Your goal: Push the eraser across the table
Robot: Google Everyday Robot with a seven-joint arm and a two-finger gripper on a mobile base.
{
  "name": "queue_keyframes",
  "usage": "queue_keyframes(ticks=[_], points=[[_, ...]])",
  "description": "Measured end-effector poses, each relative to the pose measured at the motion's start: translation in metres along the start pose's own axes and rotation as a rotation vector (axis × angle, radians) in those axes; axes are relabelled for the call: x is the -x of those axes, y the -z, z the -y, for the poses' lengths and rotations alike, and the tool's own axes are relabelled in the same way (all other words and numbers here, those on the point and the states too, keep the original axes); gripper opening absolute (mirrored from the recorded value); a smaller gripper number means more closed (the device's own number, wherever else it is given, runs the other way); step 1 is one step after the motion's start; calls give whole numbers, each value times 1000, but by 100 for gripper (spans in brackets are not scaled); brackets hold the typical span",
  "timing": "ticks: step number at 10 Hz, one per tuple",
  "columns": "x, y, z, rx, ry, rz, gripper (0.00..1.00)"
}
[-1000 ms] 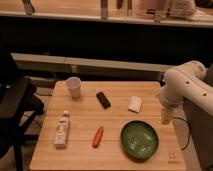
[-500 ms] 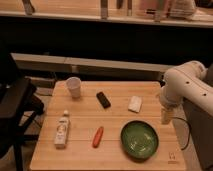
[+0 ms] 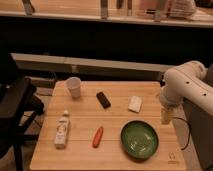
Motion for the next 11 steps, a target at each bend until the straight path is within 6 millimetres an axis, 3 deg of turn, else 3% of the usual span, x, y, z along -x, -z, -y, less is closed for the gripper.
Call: queue_keyframes(ticks=[7, 9, 11], points=[[1, 0, 2, -6, 3, -1, 80], [18, -2, 28, -40, 40, -5, 80], [26, -2, 40, -58, 57, -7, 80]])
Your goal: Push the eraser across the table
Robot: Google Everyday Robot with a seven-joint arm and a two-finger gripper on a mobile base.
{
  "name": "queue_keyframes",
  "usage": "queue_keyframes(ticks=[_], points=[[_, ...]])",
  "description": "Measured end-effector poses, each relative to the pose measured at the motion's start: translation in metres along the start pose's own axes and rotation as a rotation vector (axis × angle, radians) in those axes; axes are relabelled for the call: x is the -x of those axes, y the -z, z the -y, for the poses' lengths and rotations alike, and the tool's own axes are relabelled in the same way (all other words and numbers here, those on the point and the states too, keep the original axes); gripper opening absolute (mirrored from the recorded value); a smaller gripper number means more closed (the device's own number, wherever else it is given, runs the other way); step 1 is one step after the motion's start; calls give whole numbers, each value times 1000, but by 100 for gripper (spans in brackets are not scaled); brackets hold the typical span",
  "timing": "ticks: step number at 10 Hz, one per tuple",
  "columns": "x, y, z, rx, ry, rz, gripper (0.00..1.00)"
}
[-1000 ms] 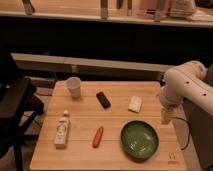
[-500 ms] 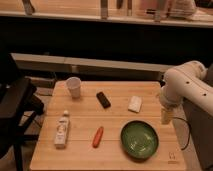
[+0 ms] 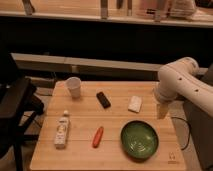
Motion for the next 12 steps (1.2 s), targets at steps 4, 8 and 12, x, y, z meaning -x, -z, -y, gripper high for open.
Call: queue_keyframes(ticks=[4, 8, 12], points=[[13, 0, 12, -32, 40, -7, 80], [31, -1, 25, -53, 80, -15, 80], [48, 1, 33, -74, 124, -19, 80]])
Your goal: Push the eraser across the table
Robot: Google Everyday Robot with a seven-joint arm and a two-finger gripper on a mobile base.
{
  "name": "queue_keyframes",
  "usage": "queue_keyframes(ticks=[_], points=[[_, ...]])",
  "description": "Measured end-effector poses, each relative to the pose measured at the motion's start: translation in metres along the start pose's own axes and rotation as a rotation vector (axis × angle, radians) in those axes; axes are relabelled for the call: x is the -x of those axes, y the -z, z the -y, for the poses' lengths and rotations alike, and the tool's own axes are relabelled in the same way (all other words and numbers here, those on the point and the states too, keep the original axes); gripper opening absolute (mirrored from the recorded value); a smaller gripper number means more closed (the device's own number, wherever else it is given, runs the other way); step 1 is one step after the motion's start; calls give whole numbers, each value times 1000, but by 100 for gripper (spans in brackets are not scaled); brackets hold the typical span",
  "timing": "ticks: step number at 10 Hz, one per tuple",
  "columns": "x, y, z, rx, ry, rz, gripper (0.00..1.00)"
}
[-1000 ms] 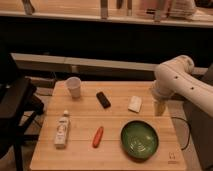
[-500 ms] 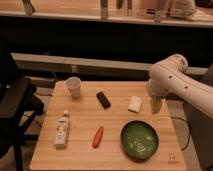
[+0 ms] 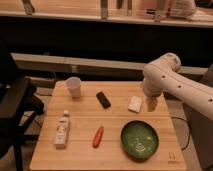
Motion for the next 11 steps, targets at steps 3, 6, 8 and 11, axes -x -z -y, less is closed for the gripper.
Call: queue_keyframes(ticks=[3, 6, 8, 11], points=[[17, 1, 12, -11, 31, 8, 80], [22, 2, 21, -18, 60, 8, 80], [25, 4, 26, -24, 69, 13, 80], [35, 6, 34, -33, 91, 21, 80]])
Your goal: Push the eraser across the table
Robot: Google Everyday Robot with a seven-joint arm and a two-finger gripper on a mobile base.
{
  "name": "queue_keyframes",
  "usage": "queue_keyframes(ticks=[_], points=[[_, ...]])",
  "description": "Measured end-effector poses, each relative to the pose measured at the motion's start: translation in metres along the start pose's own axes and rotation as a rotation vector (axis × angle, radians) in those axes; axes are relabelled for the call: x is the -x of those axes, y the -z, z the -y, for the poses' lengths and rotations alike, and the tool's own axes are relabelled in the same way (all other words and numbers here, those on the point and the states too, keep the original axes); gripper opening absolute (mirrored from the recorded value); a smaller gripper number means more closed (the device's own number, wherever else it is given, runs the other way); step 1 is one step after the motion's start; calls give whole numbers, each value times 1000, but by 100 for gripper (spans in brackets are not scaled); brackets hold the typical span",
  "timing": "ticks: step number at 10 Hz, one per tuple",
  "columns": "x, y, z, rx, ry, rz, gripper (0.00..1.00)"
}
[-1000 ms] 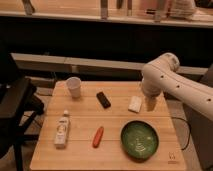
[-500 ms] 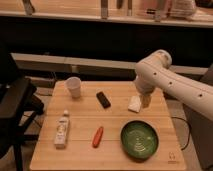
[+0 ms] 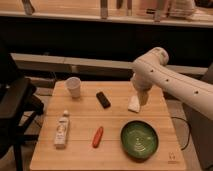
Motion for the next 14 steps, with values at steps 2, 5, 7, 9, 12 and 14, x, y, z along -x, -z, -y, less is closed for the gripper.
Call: queue_keyframes(ticks=[2, 5, 7, 9, 12, 14], points=[[2, 1, 3, -3, 8, 2, 80], [4, 3, 10, -4, 17, 8, 80], [9, 3, 14, -6, 27, 14, 80], [12, 2, 18, -8, 35, 20, 80], [14, 2, 21, -9, 42, 25, 80], [14, 2, 24, -8, 44, 32, 80]])
